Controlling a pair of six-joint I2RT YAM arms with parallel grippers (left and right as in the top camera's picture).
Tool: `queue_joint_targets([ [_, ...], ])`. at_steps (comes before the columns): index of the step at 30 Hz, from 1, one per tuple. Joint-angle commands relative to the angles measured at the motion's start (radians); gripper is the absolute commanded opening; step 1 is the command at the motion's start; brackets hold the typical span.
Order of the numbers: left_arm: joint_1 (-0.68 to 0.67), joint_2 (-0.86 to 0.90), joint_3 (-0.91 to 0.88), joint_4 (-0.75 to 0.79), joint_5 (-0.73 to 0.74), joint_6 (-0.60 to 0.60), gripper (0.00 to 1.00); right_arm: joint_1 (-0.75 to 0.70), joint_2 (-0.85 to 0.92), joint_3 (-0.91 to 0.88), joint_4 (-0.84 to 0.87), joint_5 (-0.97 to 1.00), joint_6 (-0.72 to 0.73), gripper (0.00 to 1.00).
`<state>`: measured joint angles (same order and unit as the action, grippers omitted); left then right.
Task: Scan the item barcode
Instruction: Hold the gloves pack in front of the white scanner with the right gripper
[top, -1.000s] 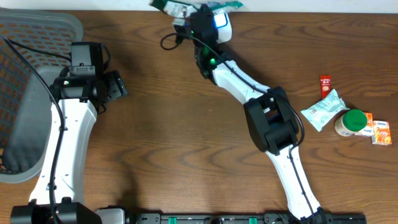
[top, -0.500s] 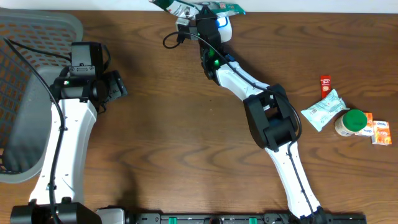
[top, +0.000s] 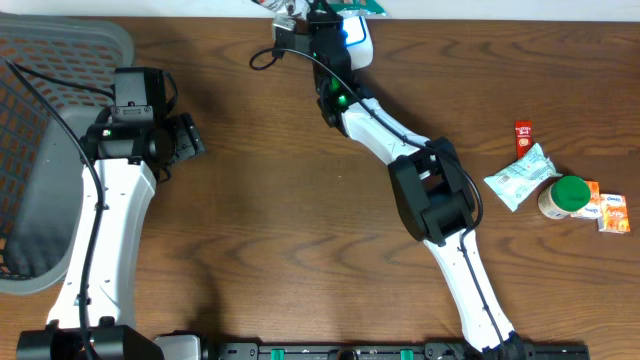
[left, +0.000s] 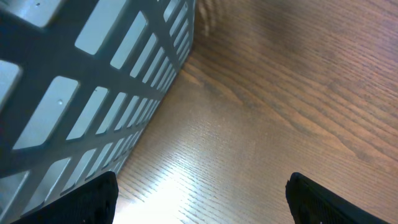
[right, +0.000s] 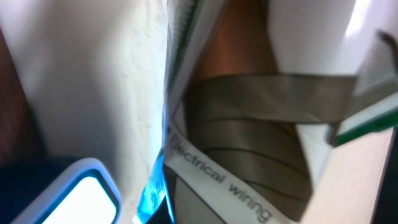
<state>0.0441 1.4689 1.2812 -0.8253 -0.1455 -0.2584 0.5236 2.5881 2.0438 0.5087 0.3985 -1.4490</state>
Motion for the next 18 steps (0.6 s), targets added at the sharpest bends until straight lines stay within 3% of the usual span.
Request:
queue_joint_targets([
  [1, 0.003, -0.001, 0.003, 0.0, -0.017, -0.002, 0.87, 0.011, -0.001, 0.023, -0.101, 0.011, -0.002, 0.01],
  [5, 0.003, -0.001, 0.003, 0.0, -0.017, -0.002, 0.87, 0.012, -0.001, 0.023, -0.248, -0.008, 0.077, 0.01],
  [18, 0.003, -0.001, 0.003, 0.0, -0.017, -0.002, 0.87, 0.024, 0.0, 0.023, -0.33, -0.004, 0.308, 0.01],
])
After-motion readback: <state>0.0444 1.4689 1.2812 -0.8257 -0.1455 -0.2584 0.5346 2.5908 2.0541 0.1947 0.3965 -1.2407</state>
